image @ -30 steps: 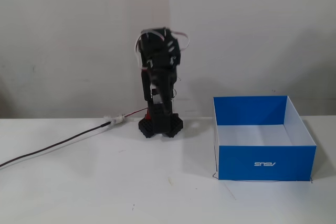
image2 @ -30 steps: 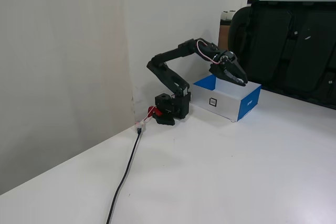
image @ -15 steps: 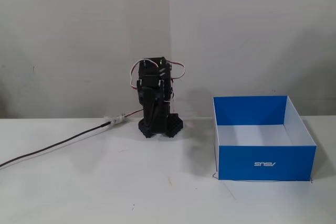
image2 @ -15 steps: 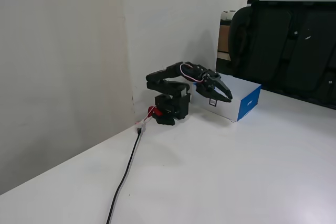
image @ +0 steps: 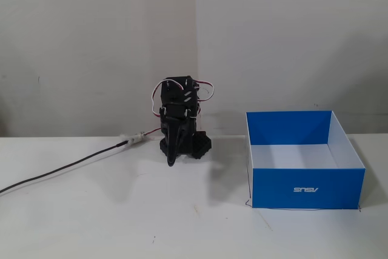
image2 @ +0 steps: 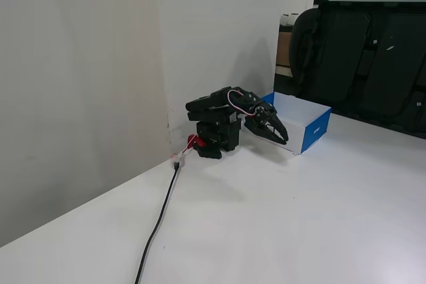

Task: Pick the gray block and keep it in the box.

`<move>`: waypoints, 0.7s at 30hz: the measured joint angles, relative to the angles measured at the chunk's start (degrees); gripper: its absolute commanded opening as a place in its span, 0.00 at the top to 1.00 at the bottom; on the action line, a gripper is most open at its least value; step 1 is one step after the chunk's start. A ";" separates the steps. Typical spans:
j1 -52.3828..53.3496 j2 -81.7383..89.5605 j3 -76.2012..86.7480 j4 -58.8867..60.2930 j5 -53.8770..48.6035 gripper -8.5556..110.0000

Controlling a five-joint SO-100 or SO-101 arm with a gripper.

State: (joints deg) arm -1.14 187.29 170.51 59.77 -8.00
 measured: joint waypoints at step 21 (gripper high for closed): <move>1.23 0.00 6.50 -1.93 -0.44 0.82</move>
